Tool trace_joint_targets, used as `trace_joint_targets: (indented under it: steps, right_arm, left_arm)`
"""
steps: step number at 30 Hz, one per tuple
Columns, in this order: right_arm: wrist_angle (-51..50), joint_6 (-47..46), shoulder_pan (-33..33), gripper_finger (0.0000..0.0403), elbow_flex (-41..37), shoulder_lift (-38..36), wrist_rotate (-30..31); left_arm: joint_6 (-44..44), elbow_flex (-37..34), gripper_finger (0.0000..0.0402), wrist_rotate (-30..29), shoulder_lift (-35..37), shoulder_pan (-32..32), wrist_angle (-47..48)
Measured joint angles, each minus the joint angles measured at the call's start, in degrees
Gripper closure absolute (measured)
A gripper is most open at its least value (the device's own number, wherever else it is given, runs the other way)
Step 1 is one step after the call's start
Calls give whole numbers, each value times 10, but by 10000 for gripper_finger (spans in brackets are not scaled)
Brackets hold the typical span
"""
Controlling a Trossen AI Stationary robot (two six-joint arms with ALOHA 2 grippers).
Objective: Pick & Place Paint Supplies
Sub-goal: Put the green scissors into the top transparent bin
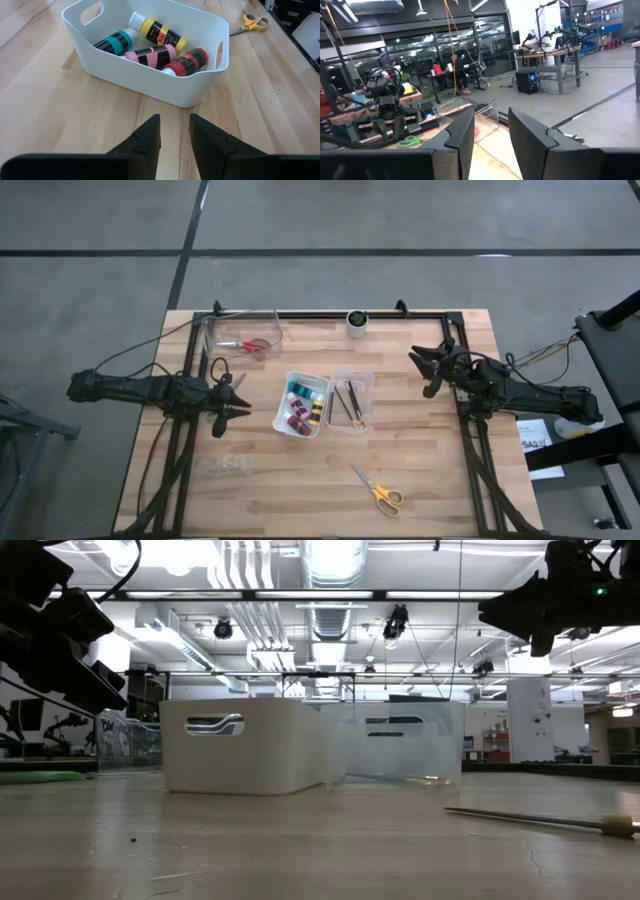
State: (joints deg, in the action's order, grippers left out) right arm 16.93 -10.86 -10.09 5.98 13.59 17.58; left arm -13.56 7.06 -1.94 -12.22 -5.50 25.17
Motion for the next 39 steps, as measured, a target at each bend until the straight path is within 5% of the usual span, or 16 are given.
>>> trace_joint_targets:
  steps: [32, 39]
  right_arm:
    - [-1, 8, 0, 285, 0, 1, 0]
    - [-2, 9, 0, 285, 0, 1, 0]
  left_arm:
    - [0, 0, 294, 0, 0, 0, 0]
    - [59, 0, 294, 0, 0, 0, -3]
